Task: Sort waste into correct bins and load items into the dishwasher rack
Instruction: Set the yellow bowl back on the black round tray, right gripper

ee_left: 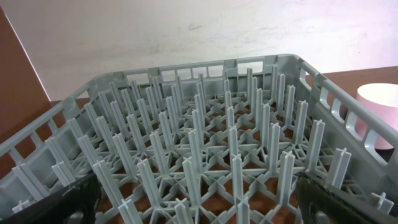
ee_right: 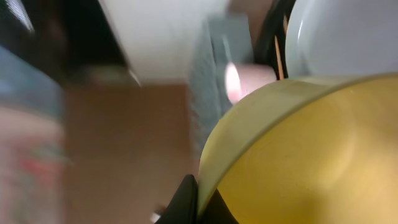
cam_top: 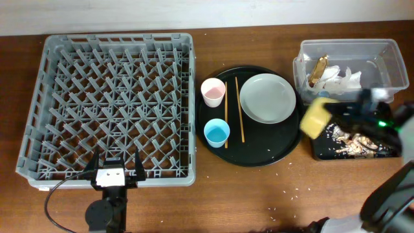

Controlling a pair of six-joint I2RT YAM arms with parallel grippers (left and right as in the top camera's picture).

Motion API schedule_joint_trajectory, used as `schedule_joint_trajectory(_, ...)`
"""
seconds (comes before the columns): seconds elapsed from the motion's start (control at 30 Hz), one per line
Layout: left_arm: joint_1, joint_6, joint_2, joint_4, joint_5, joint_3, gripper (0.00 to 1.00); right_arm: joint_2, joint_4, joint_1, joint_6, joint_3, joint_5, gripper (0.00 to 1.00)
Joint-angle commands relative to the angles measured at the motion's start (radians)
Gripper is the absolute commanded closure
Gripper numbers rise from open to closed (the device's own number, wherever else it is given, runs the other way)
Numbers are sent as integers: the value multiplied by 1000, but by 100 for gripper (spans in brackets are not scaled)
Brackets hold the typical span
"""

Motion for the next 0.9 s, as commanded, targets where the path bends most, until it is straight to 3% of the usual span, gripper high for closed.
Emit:
schedule_joint_trajectory(0.0,7,16,-8,-5,10,-2,0,-95,36,223,26,3,441,96)
schedule_joint_trajectory(0.1,7,16,-8,-5,10,-2,0,-108,106,454,164,3,769,96)
schedule_joint_trajectory(0.4,7,16,-8,-5,10,-2,0,-55,232,941,573,3,1401,96)
schedule_joint_trajectory(0.67,7,16,-8,-5,10,-2,0,79,260,1065,634,3,1450,94)
schedule_joint_trajectory(0.77,7,16,-8,-5,10,-2,0,84,261,1041,634,3,1447,83)
schedule_joint_trajectory(0.87,7,16,-8,-5,10,-2,0,84,261,1030,633,3,1434,61)
